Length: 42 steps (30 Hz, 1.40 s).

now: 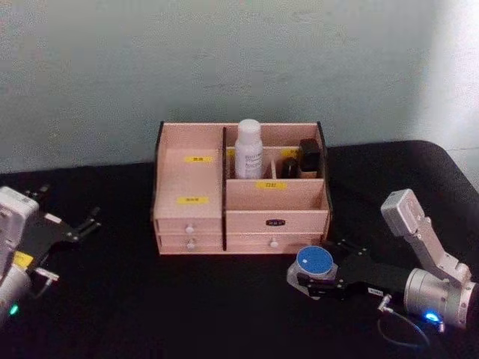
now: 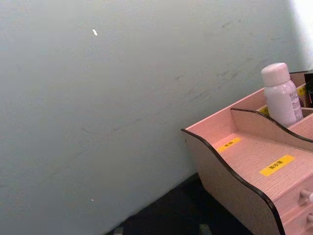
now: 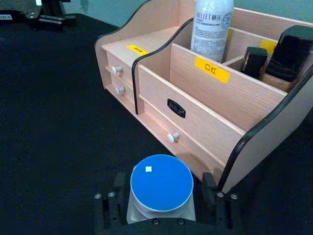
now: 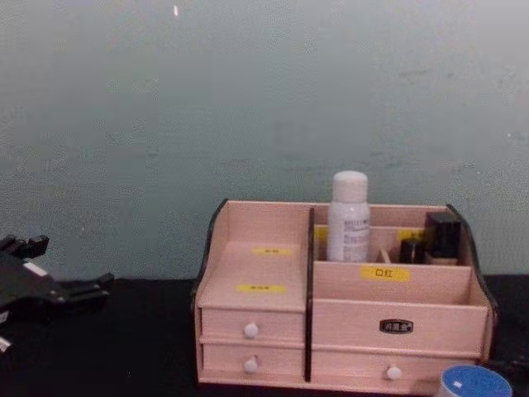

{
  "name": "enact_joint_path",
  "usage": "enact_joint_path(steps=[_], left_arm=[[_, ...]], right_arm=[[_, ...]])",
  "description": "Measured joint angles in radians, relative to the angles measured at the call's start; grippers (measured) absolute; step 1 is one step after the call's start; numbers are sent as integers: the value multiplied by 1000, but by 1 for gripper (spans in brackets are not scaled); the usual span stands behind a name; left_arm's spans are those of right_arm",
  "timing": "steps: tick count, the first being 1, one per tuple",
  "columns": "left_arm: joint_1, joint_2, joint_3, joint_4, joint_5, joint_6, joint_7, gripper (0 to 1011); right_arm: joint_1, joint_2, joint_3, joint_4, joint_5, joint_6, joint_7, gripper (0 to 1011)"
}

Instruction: Pick up the facial cleanser and watermelon frost from the table and place them into the tiered storage box.

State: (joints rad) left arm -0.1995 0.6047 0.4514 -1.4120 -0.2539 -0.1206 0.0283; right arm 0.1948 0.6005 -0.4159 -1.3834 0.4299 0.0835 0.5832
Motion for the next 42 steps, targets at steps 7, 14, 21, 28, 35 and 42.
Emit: enact_joint_path(steps=[7, 14, 21, 28, 35, 42], left_arm=[[0, 0, 0, 0, 0, 0, 0, 1001], [0, 0, 0, 0, 0, 0, 0, 1001], [0, 0, 0, 0, 0, 0, 0, 1001], [0, 0, 0, 0, 0, 0, 0, 1001], [0, 0, 0, 0, 0, 0, 0, 1001], [0, 0, 0, 0, 0, 0, 0, 1001]], right_arm=[[0, 0, 0, -1, 0, 0, 0, 839], [0, 0, 0, -1, 0, 0, 0, 711], [0, 0, 0, -1, 0, 0, 0, 712], [0, 0, 0, -1, 0, 0, 0, 712], [3, -1, 1, 0, 9, -4, 9, 711], [14, 4, 1, -10, 35, -23, 50, 711]])
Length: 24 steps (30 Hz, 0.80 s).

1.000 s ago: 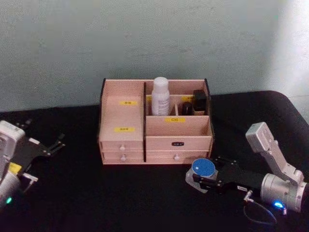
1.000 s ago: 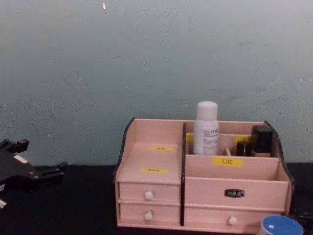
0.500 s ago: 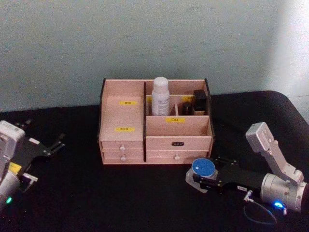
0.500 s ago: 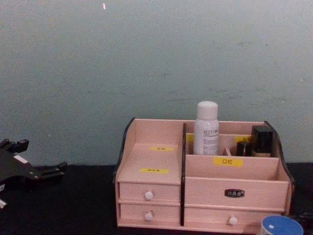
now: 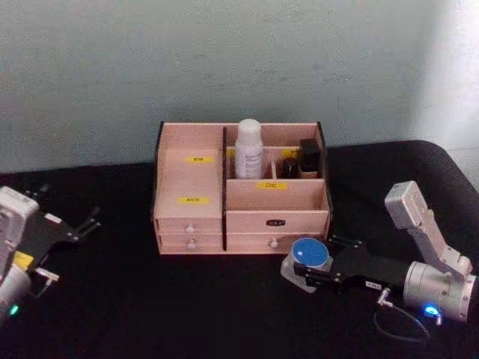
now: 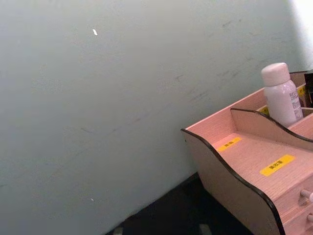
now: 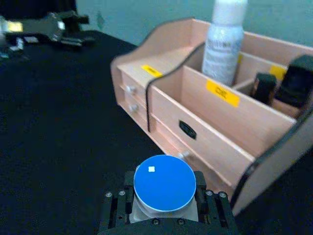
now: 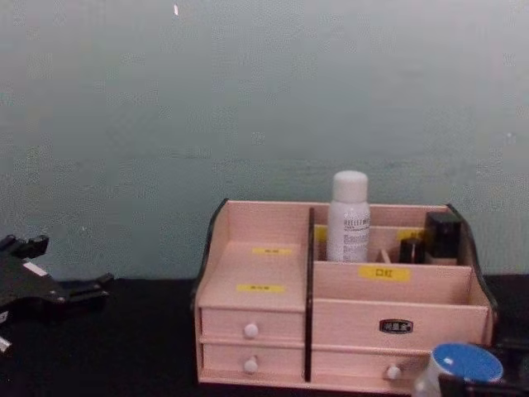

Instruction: Pick up the facial cleanser and watermelon frost from the table and place them into the tiered storage box.

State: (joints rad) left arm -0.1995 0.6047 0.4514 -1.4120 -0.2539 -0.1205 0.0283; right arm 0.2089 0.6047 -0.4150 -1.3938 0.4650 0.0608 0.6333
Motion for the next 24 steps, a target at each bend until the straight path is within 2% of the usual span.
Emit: enact_joint_path(steps=[6, 12, 20, 24], left_arm=[[0, 0, 0, 0, 0, 0, 0, 1001], [0, 0, 0, 0, 0, 0, 0, 1001], [0, 0, 0, 0, 0, 0, 0, 1001], [0, 0, 0, 0, 0, 0, 0, 1001]], right_arm=[[12, 13, -8, -22, 30, -11, 48, 711], [53, 12, -30, -29, 56, -25, 93, 711], [125, -17, -75, -8, 45, -35, 111, 711], [172, -42, -107, 11, 27, -53, 116, 711]])
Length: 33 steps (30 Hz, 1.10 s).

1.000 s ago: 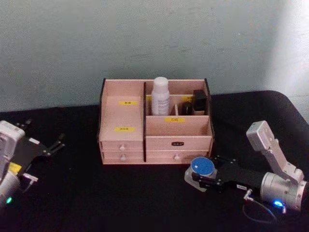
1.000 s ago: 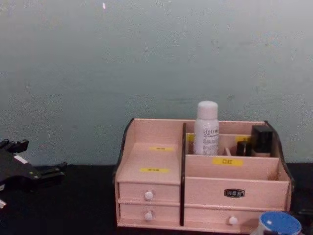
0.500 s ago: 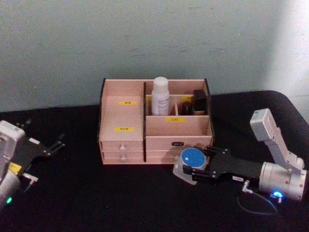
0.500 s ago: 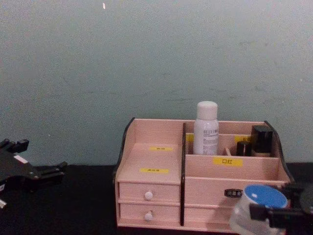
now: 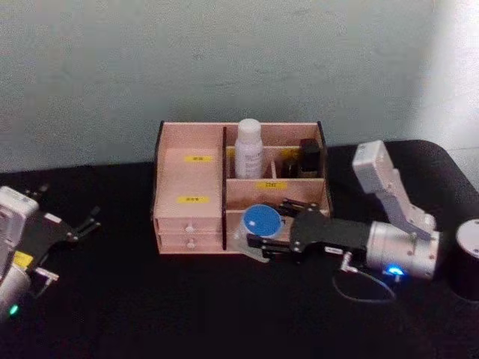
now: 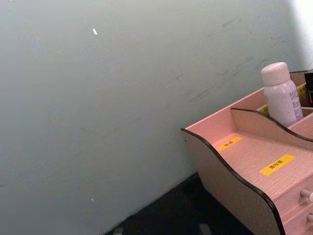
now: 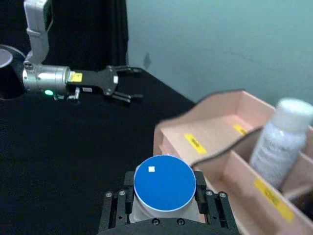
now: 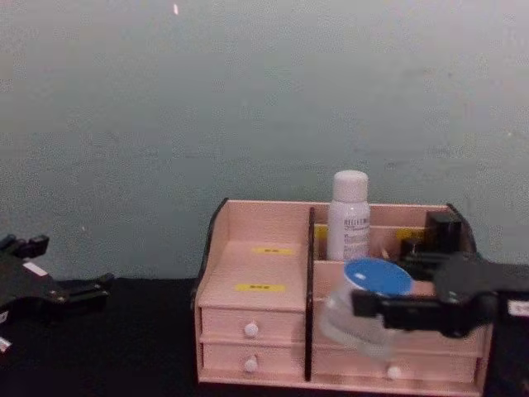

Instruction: Pick up the facial cleanser and watermelon frost from the table and place them into the tiered storage box.

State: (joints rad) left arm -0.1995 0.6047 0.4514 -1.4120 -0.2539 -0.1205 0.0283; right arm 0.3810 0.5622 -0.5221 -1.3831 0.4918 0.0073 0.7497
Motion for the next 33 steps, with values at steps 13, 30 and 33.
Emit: enact_joint_path(steps=[13, 30, 33], left_arm=[[0, 0, 0, 0, 0, 0, 0, 1001], [0, 0, 0, 0, 0, 0, 0, 1001], [0, 0, 0, 0, 0, 0, 0, 1001]], right_arm=[[133, -104, -70, 96, -48, -34, -6, 712], [276, -245, -118, 308, -107, -40, -33, 711], [302, -272, -122, 361, -119, -53, -34, 711]])
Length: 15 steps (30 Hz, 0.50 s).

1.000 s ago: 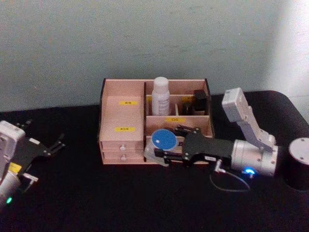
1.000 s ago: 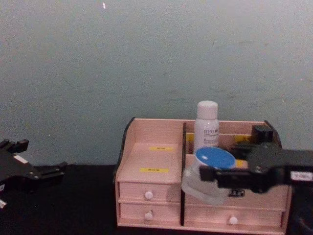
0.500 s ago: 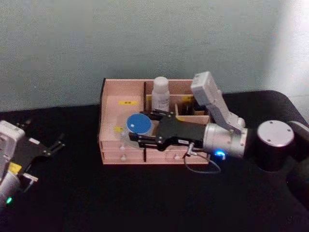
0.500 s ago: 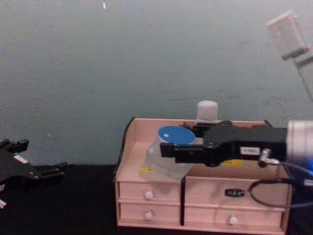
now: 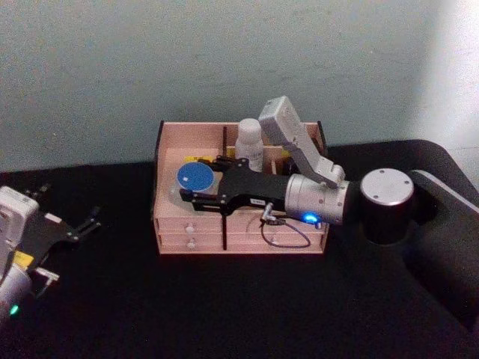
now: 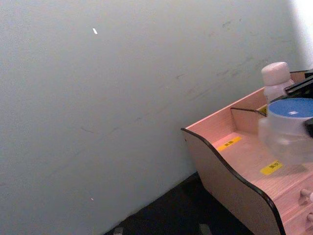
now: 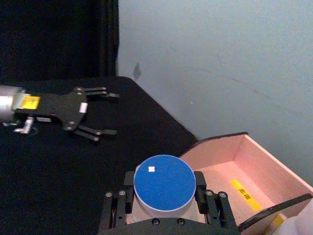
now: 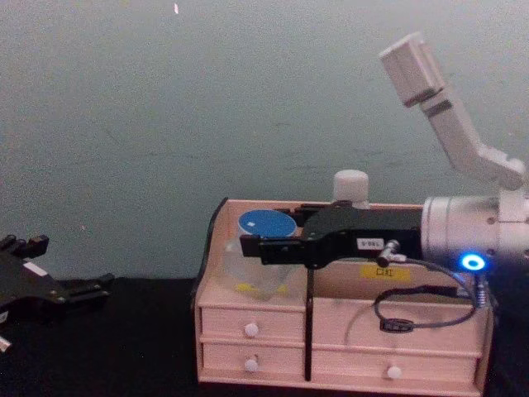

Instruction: Pick up the facial cleanser and watermelon frost from the table and place them into the tiered storage box.

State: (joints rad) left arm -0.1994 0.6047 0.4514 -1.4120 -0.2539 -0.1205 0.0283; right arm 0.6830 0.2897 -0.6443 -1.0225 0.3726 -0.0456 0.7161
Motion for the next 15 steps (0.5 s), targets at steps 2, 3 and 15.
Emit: enact_joint_path(steps=[2, 3, 15], left_arm=[[0, 0, 0, 0, 0, 0, 0, 1001], [0, 0, 0, 0, 0, 0, 0, 1001], [0, 0, 0, 0, 0, 0, 0, 1001]], right_arm=[[19, -19, 0, 41, -7, -9, -1, 712], [24, -26, 0, 51, -9, -12, -2, 711], [89, -101, 30, 214, -25, -29, -13, 712]])
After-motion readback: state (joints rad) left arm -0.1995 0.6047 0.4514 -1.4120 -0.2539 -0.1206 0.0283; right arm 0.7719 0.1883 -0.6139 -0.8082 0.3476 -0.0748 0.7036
